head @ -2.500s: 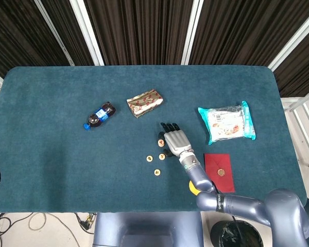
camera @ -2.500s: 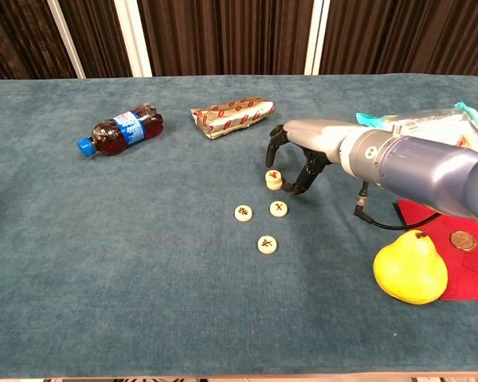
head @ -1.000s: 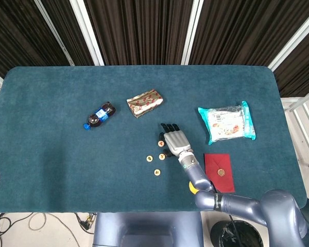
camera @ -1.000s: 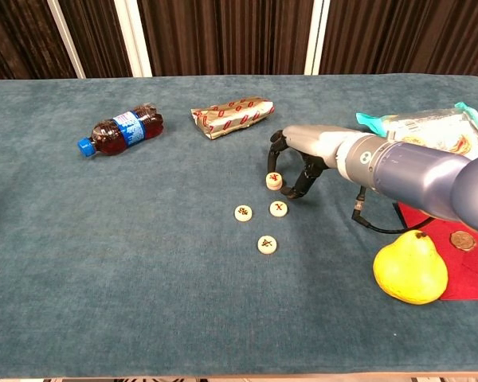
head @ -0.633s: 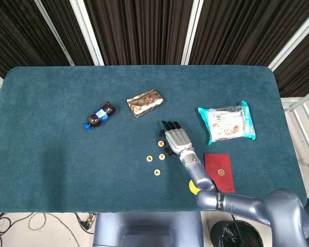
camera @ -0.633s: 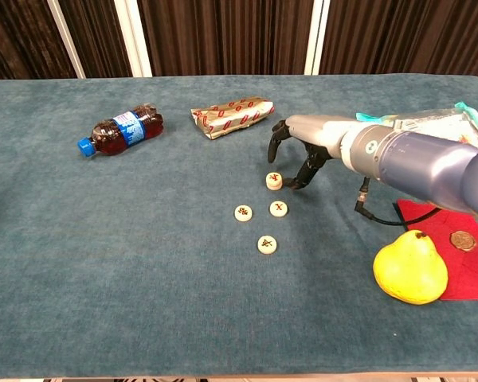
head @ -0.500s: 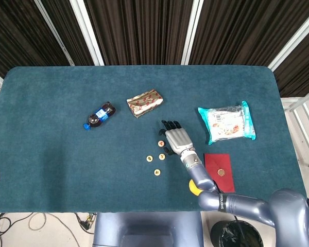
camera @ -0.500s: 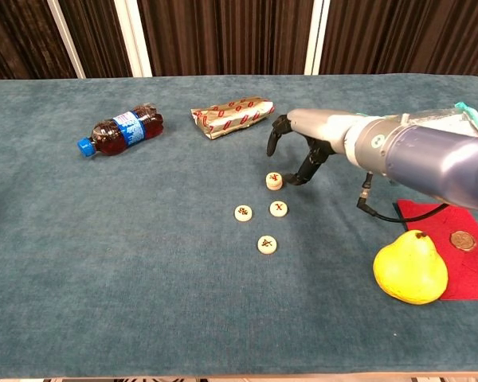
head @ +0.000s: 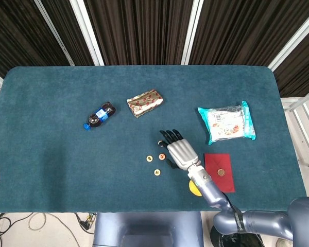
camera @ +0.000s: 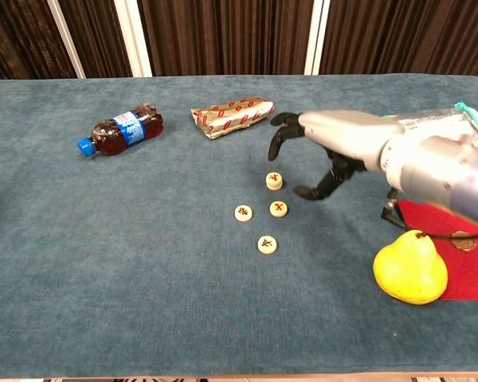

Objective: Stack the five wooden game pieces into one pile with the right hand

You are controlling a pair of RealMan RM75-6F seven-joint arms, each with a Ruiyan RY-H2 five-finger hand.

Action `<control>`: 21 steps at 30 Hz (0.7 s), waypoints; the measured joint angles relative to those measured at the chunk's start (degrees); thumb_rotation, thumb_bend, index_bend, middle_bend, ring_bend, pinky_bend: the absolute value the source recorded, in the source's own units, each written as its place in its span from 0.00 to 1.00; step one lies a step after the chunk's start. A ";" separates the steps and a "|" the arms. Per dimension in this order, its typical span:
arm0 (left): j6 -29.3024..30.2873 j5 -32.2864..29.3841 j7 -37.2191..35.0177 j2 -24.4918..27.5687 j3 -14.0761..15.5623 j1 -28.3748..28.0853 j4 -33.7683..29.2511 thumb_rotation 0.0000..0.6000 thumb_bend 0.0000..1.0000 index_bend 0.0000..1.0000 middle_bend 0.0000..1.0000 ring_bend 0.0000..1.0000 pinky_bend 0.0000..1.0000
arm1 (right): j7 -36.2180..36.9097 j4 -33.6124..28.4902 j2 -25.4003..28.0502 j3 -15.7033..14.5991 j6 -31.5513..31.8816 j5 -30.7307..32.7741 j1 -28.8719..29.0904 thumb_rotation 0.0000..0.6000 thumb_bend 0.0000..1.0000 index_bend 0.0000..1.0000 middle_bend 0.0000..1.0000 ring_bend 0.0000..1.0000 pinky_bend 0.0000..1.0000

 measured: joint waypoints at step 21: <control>-0.18 -0.28 0.06 0.01 -0.09 -0.04 -0.01 1.00 0.59 0.10 0.00 0.00 0.00 | 11.25 14.27 -6.79 -2.22 -1.90 -11.36 -2.19 1.00 0.42 0.32 0.00 0.00 0.00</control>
